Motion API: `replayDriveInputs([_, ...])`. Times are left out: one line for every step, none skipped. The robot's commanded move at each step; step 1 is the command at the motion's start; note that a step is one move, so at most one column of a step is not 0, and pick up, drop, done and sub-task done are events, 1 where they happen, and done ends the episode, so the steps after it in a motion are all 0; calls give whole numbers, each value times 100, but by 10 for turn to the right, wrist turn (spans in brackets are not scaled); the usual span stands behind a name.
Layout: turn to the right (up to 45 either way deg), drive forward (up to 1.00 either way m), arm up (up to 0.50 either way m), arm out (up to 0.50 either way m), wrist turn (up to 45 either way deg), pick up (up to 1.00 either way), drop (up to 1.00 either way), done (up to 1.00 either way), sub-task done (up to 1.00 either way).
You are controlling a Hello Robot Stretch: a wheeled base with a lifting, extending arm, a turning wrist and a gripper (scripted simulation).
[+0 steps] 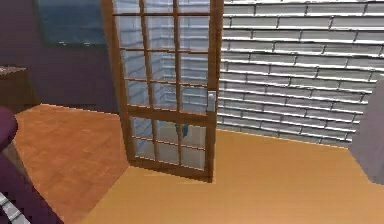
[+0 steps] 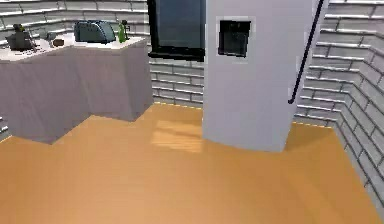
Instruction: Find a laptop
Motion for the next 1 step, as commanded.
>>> replayDriveInputs([0, 40, 0, 0, 0, 0, 0, 0, 0])
